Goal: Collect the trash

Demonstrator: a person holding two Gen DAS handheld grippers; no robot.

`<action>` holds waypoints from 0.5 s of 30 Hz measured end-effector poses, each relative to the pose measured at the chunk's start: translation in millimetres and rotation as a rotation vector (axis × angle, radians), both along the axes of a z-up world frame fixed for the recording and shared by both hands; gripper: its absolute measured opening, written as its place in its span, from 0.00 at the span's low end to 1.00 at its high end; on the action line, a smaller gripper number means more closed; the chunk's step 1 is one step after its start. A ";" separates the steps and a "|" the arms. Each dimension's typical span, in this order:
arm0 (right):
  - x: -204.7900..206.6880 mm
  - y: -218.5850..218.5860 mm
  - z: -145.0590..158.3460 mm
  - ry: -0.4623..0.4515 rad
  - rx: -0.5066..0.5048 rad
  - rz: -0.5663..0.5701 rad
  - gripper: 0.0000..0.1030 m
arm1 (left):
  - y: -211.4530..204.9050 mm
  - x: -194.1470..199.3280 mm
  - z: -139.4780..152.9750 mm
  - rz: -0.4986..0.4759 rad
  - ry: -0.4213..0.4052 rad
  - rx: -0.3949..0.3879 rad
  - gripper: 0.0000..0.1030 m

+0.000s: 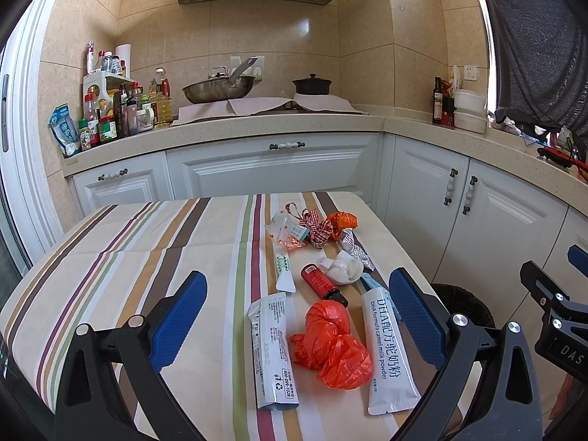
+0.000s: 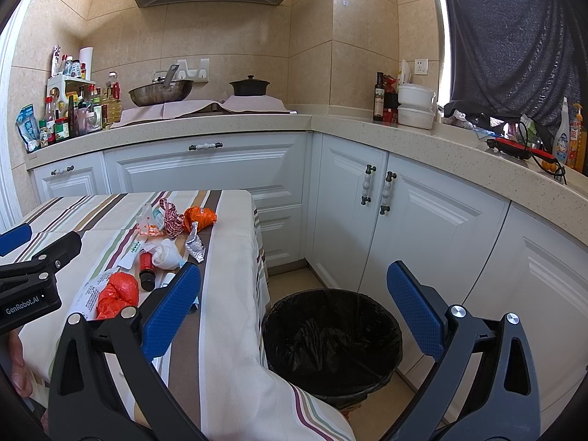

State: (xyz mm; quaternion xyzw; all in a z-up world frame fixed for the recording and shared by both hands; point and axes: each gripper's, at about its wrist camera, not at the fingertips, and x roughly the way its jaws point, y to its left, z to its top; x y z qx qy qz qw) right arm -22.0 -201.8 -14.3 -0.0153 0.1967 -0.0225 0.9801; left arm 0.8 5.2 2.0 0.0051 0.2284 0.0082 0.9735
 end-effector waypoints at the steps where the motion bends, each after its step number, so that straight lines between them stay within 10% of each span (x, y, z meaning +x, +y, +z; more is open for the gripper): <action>1: 0.3 0.0 -0.2 0.000 0.000 0.000 0.96 | -0.1 0.0 -0.1 -0.001 0.000 0.000 0.94; 15: -1.7 4.0 2.7 0.008 0.006 0.008 0.96 | 8.1 -2.5 -3.1 0.006 0.010 -0.007 0.94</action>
